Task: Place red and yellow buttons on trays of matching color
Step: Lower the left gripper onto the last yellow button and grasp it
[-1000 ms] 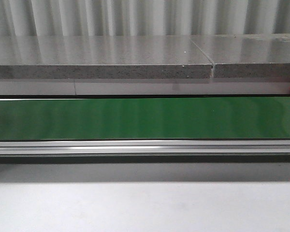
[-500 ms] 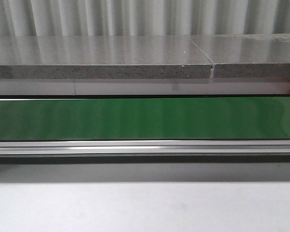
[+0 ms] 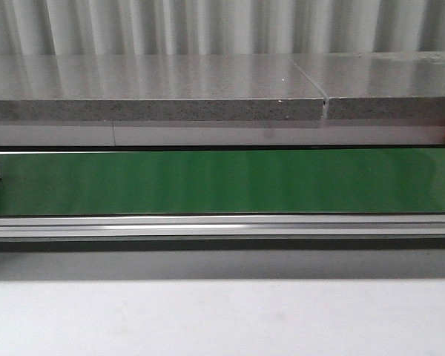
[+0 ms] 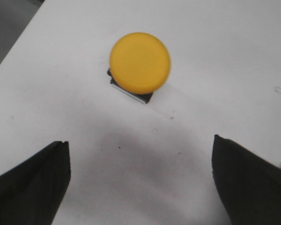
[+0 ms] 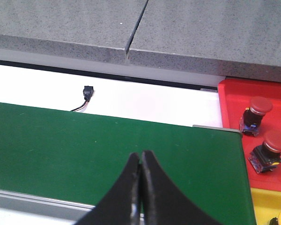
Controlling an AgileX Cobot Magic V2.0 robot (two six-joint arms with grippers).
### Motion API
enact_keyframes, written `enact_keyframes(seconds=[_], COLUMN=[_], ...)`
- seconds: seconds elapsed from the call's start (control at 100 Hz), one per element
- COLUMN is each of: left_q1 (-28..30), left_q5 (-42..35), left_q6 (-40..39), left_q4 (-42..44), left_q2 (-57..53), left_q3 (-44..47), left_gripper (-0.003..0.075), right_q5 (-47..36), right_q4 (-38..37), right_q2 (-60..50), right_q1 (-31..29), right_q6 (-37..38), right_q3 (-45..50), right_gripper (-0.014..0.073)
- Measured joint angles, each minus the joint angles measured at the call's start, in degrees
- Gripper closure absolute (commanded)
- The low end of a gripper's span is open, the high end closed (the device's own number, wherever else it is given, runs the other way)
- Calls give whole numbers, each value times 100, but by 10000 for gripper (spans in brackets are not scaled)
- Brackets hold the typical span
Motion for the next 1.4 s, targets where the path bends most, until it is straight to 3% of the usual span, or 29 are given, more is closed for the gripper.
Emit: enact_keyframes(seconds=[0.45,0.54,0.64,0.83,0.88,1.15,1.4], left_q1=[128,128,128,128,128,128,-93], left_q5=[213,303,337,351,371,734,1173], left_q6=[0,0,0,0,0,9,42], left_q4=[-56,-56,-56,-58,-58,-262,-275], left_q2=[1214,1376,1450,1455,1455,1296,481], left_q3=[-1473,-1649,-1704,-1805,-1847,-2008,-2022], left_gripper=[124,153,267,670,740,741,741], right_q5=[0,0,4,4,4,4,13], right_q4=[0,0,0,0,0,0,0], right_q2=[0,0,0,0,0,0,0], right_q1=[0,0,0,0,0,0,0], right_q6=[0,0,0,0,0,0,0], right_q3=[0,0,0,0,0,0,0], right_gripper=[661,661,661,661,661,661,661])
